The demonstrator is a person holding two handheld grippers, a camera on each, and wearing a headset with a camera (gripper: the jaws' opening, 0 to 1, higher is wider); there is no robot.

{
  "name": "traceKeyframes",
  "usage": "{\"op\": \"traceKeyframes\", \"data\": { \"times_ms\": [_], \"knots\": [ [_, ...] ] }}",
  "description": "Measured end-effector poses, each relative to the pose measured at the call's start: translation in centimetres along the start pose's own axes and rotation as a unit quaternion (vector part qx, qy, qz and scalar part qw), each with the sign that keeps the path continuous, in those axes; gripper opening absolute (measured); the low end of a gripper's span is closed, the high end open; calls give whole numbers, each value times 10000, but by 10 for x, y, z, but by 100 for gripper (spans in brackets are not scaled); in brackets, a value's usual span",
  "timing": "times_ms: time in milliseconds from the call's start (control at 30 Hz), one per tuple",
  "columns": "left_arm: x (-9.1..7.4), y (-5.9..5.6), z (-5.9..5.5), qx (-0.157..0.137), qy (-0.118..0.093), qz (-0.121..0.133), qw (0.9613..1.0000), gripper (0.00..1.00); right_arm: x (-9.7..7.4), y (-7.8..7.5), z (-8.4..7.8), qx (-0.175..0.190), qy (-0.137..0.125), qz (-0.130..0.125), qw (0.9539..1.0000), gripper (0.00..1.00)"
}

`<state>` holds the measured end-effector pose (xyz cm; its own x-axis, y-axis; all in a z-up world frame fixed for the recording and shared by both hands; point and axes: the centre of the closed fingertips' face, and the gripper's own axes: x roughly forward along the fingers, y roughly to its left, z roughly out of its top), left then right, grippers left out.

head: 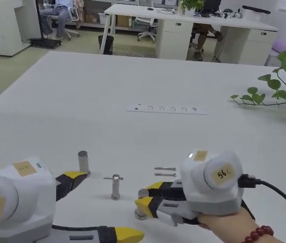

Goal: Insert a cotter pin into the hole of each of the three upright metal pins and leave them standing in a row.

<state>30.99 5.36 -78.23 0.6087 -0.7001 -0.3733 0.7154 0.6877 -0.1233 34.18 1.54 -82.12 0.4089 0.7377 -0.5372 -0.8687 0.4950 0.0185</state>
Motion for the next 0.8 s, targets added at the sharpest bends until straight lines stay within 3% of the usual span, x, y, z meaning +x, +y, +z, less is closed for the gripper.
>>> {"op": "traceKeyframes", "data": {
  "times_ms": [433, 800],
  "knots": [
    [0, -1, 0, 40, 2, 30, 10000, 94, -1, 4, -3, 16, 5, 172, 9999, 21],
    [-2, -2, 3, 132, -28, 60, 9999, 92, -19, -3, 0, -111, 65, 333, 9994, 29]
  ]
}}
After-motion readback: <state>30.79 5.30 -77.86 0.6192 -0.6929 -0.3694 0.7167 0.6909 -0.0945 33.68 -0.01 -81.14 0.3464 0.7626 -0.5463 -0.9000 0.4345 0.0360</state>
